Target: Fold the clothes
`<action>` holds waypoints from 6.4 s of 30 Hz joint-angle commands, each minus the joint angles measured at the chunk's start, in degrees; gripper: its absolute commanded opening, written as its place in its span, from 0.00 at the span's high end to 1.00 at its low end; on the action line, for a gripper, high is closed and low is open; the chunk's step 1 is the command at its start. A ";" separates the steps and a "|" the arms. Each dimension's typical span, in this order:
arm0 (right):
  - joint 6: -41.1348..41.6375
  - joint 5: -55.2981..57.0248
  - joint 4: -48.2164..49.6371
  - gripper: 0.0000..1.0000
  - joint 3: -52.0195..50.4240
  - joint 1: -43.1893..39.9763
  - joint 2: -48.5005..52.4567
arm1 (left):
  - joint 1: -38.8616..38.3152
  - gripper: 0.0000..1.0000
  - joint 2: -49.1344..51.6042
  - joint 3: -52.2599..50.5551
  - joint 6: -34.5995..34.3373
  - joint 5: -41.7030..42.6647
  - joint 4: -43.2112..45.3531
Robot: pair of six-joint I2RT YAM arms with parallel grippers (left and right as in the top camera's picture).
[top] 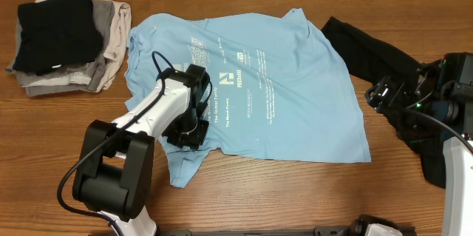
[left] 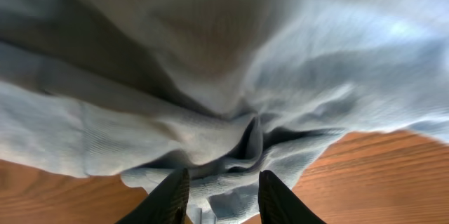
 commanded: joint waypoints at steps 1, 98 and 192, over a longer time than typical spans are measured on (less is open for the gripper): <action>-0.61 -0.26 0.15 0.00 -0.02 0.28 0.02 | -0.07 0.65 0.09 -0.94 -1.22 -0.20 0.63; -3.58 3.39 -10.01 0.00 -0.02 0.28 9.40 | 6.38 0.96 -11.04 -6.91 -35.95 -4.37 -10.36; 6.64 8.50 12.33 0.96 -15.32 -0.61 9.31 | 11.15 0.96 -27.76 -5.68 -33.83 -14.62 -5.57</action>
